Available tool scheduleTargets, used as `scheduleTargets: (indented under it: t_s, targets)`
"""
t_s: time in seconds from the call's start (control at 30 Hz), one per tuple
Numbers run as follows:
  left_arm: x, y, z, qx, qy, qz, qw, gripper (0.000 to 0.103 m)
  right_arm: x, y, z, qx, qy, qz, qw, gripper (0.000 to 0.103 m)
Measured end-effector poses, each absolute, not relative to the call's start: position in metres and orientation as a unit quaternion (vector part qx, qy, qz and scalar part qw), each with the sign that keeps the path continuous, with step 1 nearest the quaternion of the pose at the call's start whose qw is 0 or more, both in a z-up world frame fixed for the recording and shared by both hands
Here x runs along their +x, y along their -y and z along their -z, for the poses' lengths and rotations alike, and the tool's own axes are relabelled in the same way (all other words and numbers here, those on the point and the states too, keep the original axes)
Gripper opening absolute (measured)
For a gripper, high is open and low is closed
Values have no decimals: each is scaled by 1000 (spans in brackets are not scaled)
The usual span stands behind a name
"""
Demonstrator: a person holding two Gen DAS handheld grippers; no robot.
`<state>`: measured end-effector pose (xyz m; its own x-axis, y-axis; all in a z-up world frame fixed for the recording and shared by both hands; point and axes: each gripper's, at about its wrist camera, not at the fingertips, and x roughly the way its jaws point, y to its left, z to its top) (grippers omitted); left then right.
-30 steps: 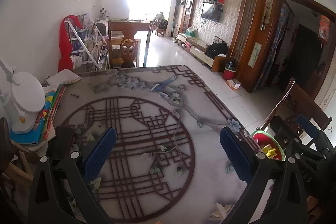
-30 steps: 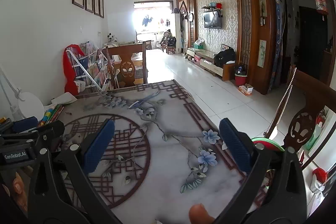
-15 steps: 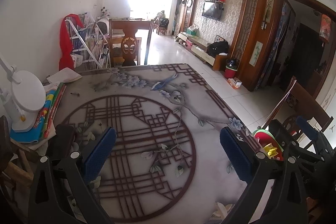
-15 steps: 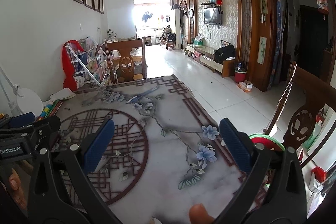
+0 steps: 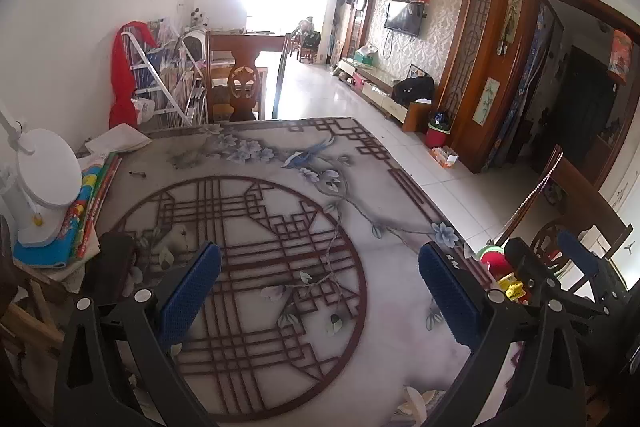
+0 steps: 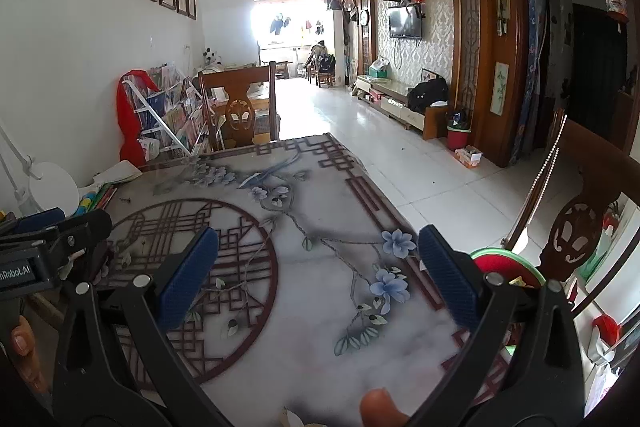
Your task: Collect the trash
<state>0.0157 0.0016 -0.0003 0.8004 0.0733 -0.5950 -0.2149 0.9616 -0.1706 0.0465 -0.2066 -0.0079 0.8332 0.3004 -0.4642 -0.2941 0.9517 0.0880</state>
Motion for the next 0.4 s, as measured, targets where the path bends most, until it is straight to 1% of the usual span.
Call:
scheduleTargets:
  t_s: [0.2, 0.33, 0.4]
  targets:
    - [22, 2, 6, -109, -313, -80, 940, 95, 58, 210, 26, 1, -275, -167, 947, 98]
    - [28, 4, 16, -121, -326, -88, 933, 95, 82, 207, 62, -25, -322, -181, 929, 98]
    - [29, 3, 22, -130, -326, -96, 931, 95, 100, 204, 89, -48, -349, -191, 916, 98]
